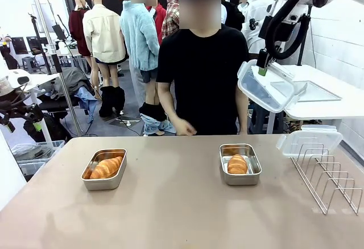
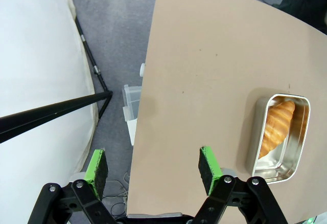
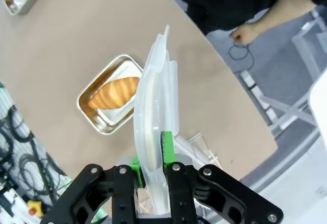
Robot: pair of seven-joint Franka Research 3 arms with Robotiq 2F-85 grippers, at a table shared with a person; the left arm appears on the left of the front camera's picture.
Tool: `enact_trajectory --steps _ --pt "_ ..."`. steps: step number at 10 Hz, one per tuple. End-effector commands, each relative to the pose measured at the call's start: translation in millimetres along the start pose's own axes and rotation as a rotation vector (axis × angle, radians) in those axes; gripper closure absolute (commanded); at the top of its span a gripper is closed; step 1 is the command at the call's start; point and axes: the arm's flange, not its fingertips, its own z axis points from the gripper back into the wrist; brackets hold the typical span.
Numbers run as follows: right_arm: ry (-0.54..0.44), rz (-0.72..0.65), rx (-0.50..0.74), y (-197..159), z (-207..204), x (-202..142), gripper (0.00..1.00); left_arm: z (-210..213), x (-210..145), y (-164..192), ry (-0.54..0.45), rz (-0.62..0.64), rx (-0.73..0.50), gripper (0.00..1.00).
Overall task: Place the bread in airtight containers.
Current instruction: Release when the human grabs the Airtight Container lid, then pick up one Airtight Container lid and hand it to the human.
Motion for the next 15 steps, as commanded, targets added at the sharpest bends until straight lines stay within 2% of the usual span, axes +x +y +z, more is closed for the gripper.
enact_trajectory --steps 1,14,15 --pt "-0.01 0.008 -0.004 6.4 10.0 -5.5 1.0 1.7 0.2 -0.2 -0.002 0.006 0.011 0.08" --pt "-0.01 0.008 -0.004 6.4 10.0 -5.5 1.0 1.7 0.2 -0.2 -0.002 0.006 0.011 0.08" --pt "-0.01 0.005 -0.006 5.2 8.6 -0.7 0.91 1.7 0.2 -0.2 -0.002 0.006 0.011 0.08"
